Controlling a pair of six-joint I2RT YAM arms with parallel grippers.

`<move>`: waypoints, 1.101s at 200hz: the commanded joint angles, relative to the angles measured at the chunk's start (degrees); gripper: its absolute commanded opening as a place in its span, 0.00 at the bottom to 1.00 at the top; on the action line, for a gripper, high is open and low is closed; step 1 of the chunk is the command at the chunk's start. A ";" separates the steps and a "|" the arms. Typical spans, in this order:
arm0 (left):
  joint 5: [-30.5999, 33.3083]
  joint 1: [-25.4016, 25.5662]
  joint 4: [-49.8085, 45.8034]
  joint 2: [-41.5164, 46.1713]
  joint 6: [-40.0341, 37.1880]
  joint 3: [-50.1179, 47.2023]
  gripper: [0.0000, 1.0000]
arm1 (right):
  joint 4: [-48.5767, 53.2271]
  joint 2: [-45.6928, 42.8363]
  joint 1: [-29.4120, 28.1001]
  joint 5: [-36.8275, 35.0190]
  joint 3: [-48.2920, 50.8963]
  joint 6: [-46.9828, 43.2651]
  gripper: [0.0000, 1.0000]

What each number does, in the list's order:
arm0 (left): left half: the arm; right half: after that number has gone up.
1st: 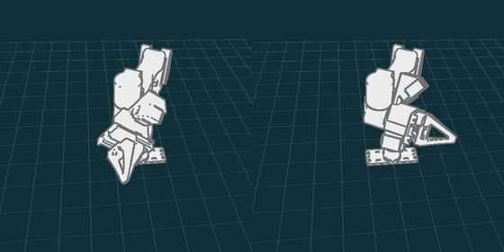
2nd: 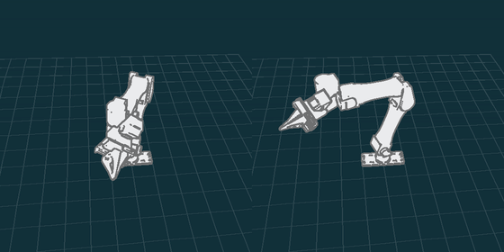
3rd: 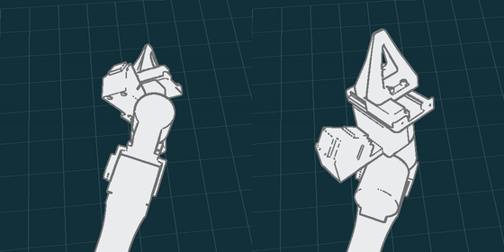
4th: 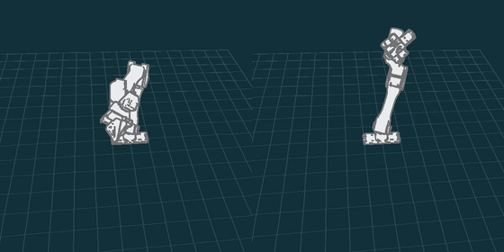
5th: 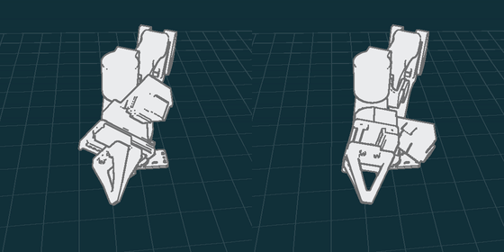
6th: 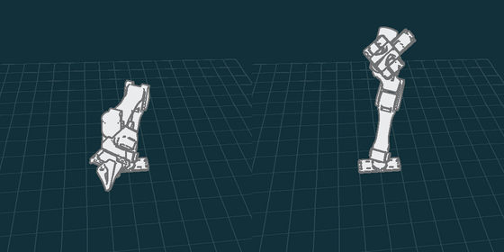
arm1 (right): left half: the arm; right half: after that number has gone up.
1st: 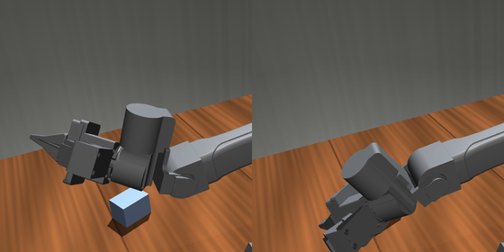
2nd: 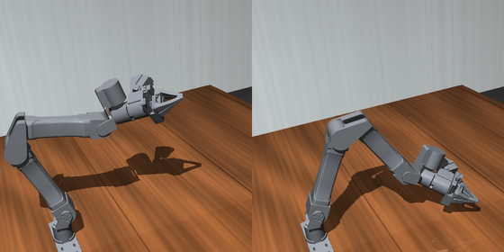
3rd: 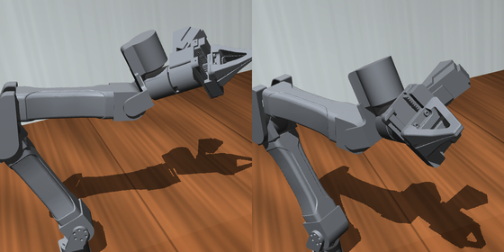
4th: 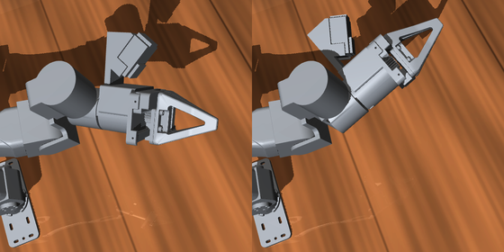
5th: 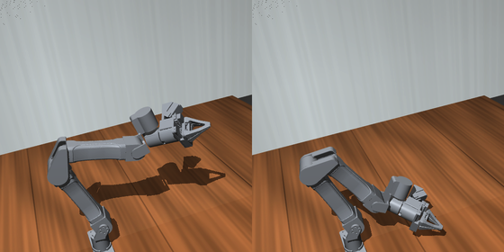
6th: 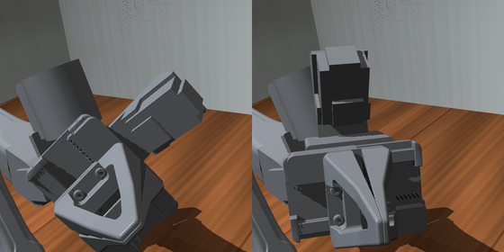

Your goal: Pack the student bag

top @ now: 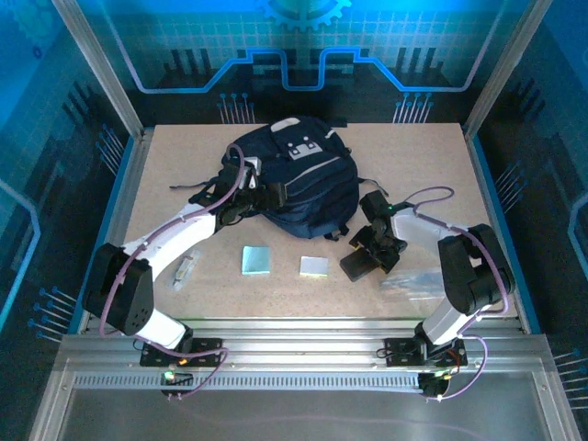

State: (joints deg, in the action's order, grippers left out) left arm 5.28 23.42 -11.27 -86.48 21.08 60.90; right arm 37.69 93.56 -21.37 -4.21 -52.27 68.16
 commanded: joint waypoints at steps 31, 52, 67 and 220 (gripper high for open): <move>-2.27 0.20 -0.41 -2.08 0.43 2.98 0.99 | -4.98 -0.56 -2.98 -5.05 5.73 1.06 0.88; -3.27 0.69 -1.01 -3.22 0.37 4.36 0.99 | -5.16 -0.74 -2.98 -5.58 5.69 -0.05 0.84; -3.62 1.38 -1.54 -4.11 -0.60 5.35 0.99 | -5.09 -1.20 -2.59 -5.92 5.62 -1.28 0.69; 4.48 10.56 -15.72 -27.04 -31.20 32.41 0.96 | 2.60 -4.84 13.56 0.00 -7.89 -34.32 0.43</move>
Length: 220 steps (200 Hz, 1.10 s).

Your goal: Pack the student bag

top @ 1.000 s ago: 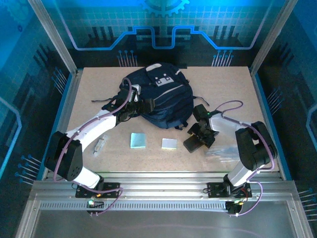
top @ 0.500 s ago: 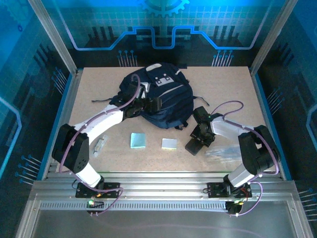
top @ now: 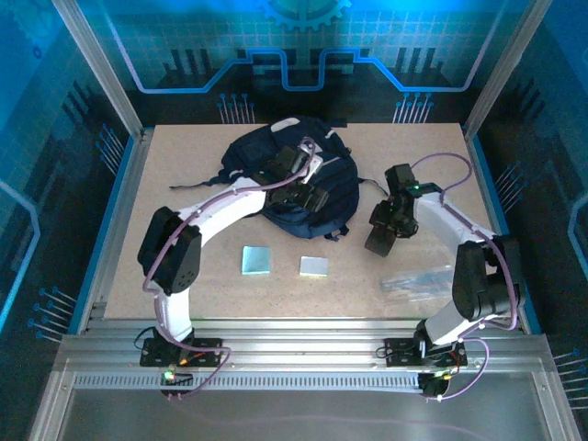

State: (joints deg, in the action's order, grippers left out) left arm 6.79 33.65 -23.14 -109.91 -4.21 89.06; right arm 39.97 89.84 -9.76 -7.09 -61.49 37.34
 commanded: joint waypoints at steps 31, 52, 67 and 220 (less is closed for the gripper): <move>3.26 0.26 -5.29 -8.19 -6.24 8.02 0.95 | -1.18 -2.19 2.86 4.56 2.91 -4.03 0.43; 2.19 0.04 -5.30 -9.58 -4.87 9.22 0.76 | -1.10 -2.15 2.88 5.53 2.19 -4.77 0.42; 2.09 -0.56 -5.87 -9.46 -3.57 10.04 0.54 | -0.77 -2.46 2.90 6.31 1.04 -5.31 0.41; -19.67 -10.15 -5.78 -5.89 10.31 13.51 0.26 | -1.78 -0.40 -4.74 13.07 -11.40 -3.94 0.39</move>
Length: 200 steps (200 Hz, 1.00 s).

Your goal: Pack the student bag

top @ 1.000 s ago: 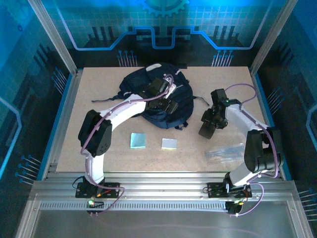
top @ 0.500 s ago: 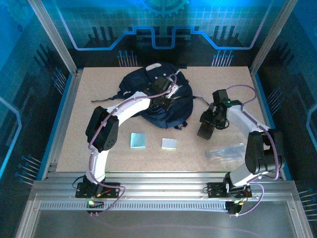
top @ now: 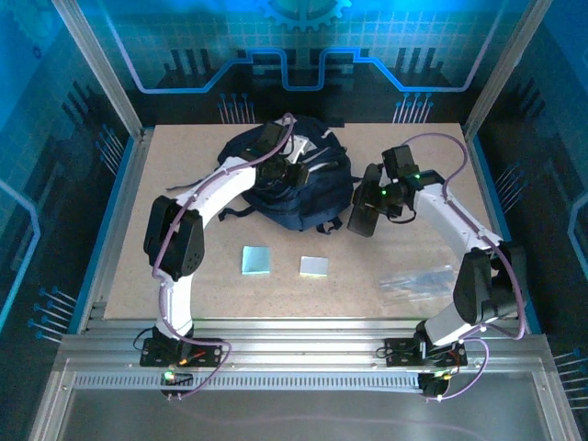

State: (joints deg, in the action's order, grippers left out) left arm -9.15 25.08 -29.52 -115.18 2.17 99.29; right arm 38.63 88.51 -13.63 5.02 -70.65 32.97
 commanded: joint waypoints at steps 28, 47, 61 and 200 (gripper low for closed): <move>-5.57 -2.05 1.24 -1.92 5.15 3.18 0.12 | -0.44 0.70 -1.30 0.76 -1.92 0.52 0.38; -6.06 -2.07 1.66 -2.32 5.55 3.07 0.00 | -0.49 0.36 -1.30 0.35 -1.60 0.59 0.38; -6.07 -2.14 1.52 -2.54 5.56 3.00 0.00 | -0.60 0.32 -1.32 0.36 -1.59 0.81 0.36; -2.16 -4.23 7.07 4.38 9.20 6.99 0.00 | -21.42 19.36 -7.15 15.18 -16.24 25.48 0.40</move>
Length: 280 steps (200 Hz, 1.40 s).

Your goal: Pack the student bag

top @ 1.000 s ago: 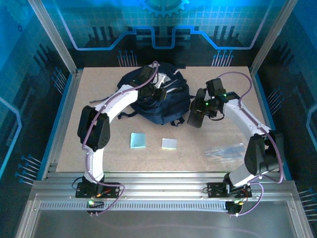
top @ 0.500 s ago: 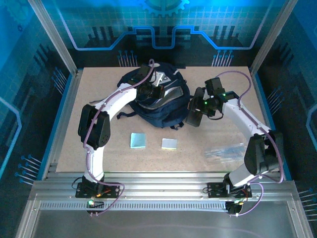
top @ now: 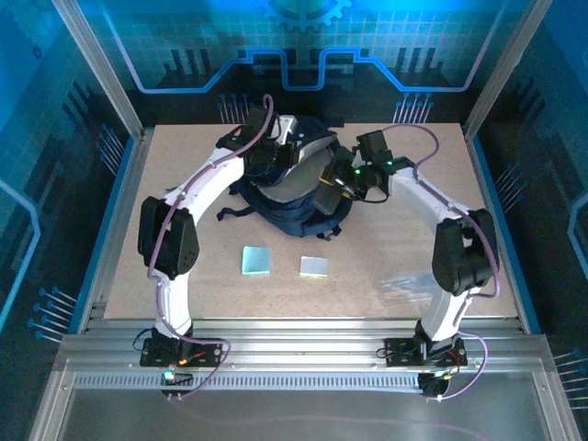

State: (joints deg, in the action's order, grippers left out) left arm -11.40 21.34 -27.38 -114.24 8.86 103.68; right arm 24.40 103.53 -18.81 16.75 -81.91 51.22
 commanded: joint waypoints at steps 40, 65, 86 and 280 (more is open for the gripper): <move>-0.73 -0.44 5.86 4.10 2.78 2.77 0.00 | -7.31 14.86 -3.84 4.23 -15.46 11.54 0.41; -1.13 -0.43 7.44 5.06 3.21 1.98 0.00 | -7.45 20.49 -4.72 3.91 -18.99 16.62 0.42; -0.93 -0.54 7.37 5.38 3.09 2.66 0.00 | -9.44 23.87 -5.86 5.22 -21.14 20.02 0.42; -0.20 -0.51 9.12 5.88 4.58 -2.50 0.00 | -6.55 15.37 -3.27 7.17 -14.32 3.78 0.47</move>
State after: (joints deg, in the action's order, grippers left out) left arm -10.57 20.73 -23.46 -111.68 10.76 102.15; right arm 11.68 129.62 -24.18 23.09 -101.86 64.45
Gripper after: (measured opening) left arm 0.077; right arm 0.441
